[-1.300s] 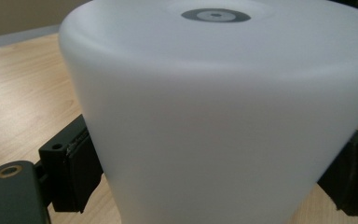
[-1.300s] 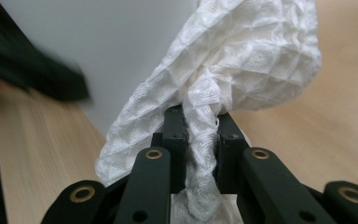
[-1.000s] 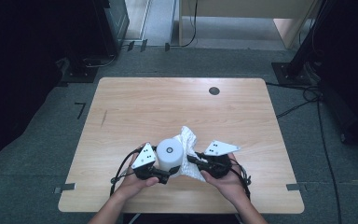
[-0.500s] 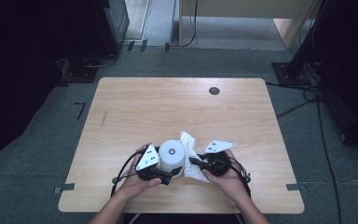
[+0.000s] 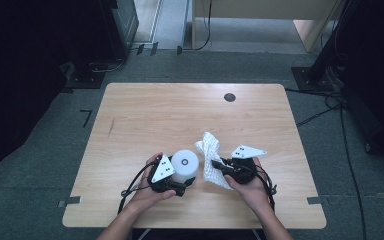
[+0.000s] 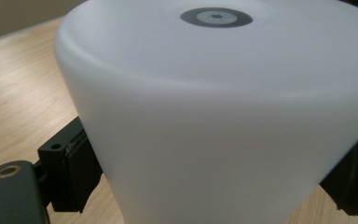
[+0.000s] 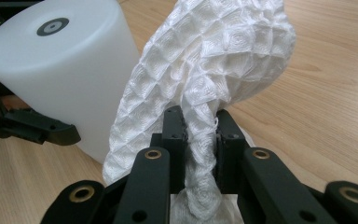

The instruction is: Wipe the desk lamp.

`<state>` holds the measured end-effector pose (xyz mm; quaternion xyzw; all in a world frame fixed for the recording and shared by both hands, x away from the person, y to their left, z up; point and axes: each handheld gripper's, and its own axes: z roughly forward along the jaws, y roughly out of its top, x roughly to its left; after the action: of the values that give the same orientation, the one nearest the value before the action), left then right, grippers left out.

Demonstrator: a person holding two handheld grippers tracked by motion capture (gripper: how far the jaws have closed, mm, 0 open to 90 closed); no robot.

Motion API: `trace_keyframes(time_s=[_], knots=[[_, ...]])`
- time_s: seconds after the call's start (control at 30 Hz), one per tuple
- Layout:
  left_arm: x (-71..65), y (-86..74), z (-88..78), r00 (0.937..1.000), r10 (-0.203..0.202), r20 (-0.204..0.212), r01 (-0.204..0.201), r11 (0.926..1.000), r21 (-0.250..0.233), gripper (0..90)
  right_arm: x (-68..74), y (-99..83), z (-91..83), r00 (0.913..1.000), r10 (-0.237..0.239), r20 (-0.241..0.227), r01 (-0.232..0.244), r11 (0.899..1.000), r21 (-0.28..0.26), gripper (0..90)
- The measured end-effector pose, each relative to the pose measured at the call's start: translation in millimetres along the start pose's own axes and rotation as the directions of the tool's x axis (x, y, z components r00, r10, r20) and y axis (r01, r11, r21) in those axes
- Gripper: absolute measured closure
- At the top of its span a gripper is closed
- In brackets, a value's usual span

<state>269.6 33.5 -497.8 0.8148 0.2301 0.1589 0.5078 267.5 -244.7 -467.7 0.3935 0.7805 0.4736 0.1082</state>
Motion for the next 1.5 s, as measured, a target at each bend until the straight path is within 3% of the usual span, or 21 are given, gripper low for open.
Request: trace_keyframes(time_s=[0.1, 0.17, 0.23, 0.3, 0.4, 0.5, 0.57, 0.6, 0.67, 0.77, 0.87, 0.93, 0.97, 1.0, 1.1, 1.17, 1.27, 1.4, 1.5], knots=[[-0.5, 0.0, -3.4, 0.9994, -0.023, -0.027, 0.024, 0.9994, 0.024, 4.5, 0.0, -0.3, 0.3, 1.0000, 0.000, -0.002, 0.000, 1.000, 0.003, 77.8], [-4.6, -0.5, -7.5, 0.9978, -0.043, -0.049, 0.044, 0.9989, 0.012, 3.7, -1.0, -0.3, -0.2, 1.0000, 0.001, 0.001, -0.001, 1.000, 0.001, 77.8], [-12.0, 1.1, -10.3, 0.9885, -0.088, -0.123, 0.090, 0.9959, 0.010, 3.4, -2.1, -0.5, -0.8, 1.0000, 0.008, 0.002, -0.008, 1.000, -0.002, 77.8], [-22.4, 4.2, -10.4, 0.9711, -0.125, -0.204, 0.131, 0.9913, 0.016, 3.3, -3.1, -0.6, -1.1, 1.0000, 0.009, 0.003, -0.009, 1.000, -0.003, 77.8], [-38.2, 8.3, -5.9, 0.9359, -0.180, -0.303, 0.193, 0.9811, 0.014, 3.4, -3.1, -0.6, -0.9, 0.9999, 0.011, 0.003, -0.011, 1.000, -0.002, 77.8], [-47.0, 10.7, 1.6, 0.9089, -0.193, -0.370, 0.212, 0.9771, 0.012, 3.5, -2.2, -0.8, 0.3, 1.0000, 0.004, -0.002, -0.004, 1.000, 0.000, 77.8], [-46.4, 11.5, 6.8, 0.8936, -0.205, -0.399, 0.228, 0.9737, 0.009, 3.7, -1.7, -0.8, 0.8, 1.0000, 0.002, -0.002, -0.002, 1.000, 0.003, 77.8], [-45.4, 11.4, 8.2, 0.8932, -0.209, -0.398, 0.232, 0.9728, 0.008, 5.6, -1.6, -0.8, 1.0, 1.0000, 0.002, -0.002, -0.002, 1.000, 0.004, 77.8], [-42.5, 11.3, 10.8, 0.8954, -0.212, -0.391, 0.235, 0.9720, 0.011, 7.3, -1.4, -0.8, 1.0, 1.0000, 0.002, -0.001, -0.002, 1.000, 0.004, 77.8], [-35.2, 13.8, 11.0, 0.9166, -0.188, -0.353, 0.214, 0.9762, 0.035, 8.1, -1.6, -0.9, 0.7, 1.0000, 0.003, 0.002, -0.003, 1.000, 0.001, 77.8], [-24.4, 13.5, 6.7, 0.9463, -0.157, -0.283, 0.174, 0.9841, 0.036, 8.2, -1.6, 0.1, -1.3, 1.0000, 0.004, 0.001, -0.004, 1.000, -0.004, 77.8], [-15.3, 13.9, 2.2, 0.9717, -0.135, -0.194, 0.145, 0.9887, 0.039, 8.3, -0.3, 2.5, -4.9, 1.0000, 0.003, -0.006, -0.003, 1.000, -0.019, 77.8], [-11.1, 14.2, 0.1, 0.9838, -0.124, -0.129, 0.131, 0.9903, 0.046, 8.2, 1.0, 4.6, -7.9, 0.9999, 0.000, -0.012, 0.000, 1.000, -0.031, 77.8], [-7.6, 14.0, -3.2, 0.9923, -0.102, -0.069, 0.106, 0.9934, 0.045, 8.2, 2.9, 7.3, -11.5, 0.9997, -0.008, -0.024, 0.007, 0.999, -0.051, 77.8], [-3.2, 13.7, -11.4, 0.9983, -0.055, 0.019, 0.055, 0.9985, -0.001, 8.3, 12.0, 18.5, -24.7, 0.9966, -0.049, -0.066, 0.042, 0.993, -0.107, 77.8], [-0.1, 15.5, -16.9, 0.9962, -0.034, 0.081, 0.037, 0.9989, -0.029, 8.3, 20.9, 25.7, -33.1, 0.9945, -0.067, -0.080, 0.055, 0.989, -0.138, 77.8], [-2.3, 17.6, -19.5, 0.9919, -0.011, 0.127, 0.017, 0.9986, -0.050, 8.3, 33.8, 30.8, -36.2, 0.9904, -0.098, -0.097, 0.082, 0.984, -0.158, 77.8], [-7.8, 18.9, -19.3, 0.9889, 0.020, 0.147, -0.011, 0.9980, -0.063, 8.3, 46.4, 26.4, -22.0, 0.9853, -0.155, -0.070, 0.148, 0.984, -0.101, 78.1], [-4.2, 19.0, -21.3, 0.9910, 0.004, 0.134, 0.005, 0.9974, -0.071, 8.3, 45.8, 17.5, -9.5, 0.9880, -0.147, -0.047, 0.145, 0.989, -0.042, 78.7]])
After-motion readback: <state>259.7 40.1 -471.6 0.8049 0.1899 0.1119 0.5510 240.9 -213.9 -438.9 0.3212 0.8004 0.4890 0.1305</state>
